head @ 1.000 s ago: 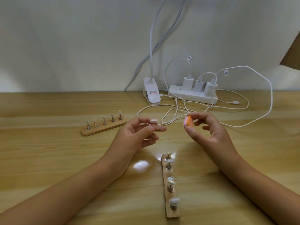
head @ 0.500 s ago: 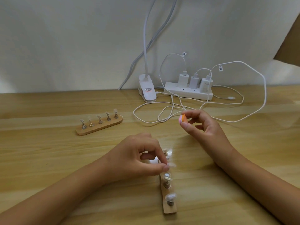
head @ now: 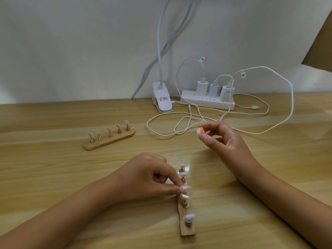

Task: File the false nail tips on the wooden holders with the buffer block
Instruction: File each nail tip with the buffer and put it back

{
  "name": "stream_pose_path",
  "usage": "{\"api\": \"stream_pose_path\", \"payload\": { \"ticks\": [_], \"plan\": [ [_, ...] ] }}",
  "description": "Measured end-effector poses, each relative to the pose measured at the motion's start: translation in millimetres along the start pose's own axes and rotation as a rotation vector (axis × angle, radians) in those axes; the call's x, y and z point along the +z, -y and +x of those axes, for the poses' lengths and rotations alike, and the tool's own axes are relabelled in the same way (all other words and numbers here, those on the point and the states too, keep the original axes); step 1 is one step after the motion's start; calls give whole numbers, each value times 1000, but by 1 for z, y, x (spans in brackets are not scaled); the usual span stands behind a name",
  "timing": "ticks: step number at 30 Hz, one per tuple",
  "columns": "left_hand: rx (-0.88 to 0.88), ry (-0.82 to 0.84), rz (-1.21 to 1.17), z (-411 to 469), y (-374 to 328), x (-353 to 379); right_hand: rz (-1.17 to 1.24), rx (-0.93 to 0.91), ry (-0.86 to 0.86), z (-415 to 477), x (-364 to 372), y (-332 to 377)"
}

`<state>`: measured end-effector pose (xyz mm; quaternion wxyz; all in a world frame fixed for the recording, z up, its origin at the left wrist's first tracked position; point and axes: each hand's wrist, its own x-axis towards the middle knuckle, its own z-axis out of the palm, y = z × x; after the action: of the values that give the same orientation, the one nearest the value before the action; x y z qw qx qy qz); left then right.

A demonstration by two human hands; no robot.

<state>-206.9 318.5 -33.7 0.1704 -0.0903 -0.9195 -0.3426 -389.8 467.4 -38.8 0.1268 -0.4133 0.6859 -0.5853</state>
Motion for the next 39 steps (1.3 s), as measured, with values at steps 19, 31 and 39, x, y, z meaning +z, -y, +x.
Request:
{"api": "stream_pose_path", "payload": {
  "ticks": [19, 31, 39],
  "plan": [
    [-237, -134, 97, 8, 13, 6, 22, -21, -1, 0, 1, 4],
    [9, -112, 195, 1, 8, 6, 45, -12, 2, -1, 1, 3],
    [133, -178, 380, 4, 1, 11, 16, -20, 32, -2, 1, 5]
  ]
}}
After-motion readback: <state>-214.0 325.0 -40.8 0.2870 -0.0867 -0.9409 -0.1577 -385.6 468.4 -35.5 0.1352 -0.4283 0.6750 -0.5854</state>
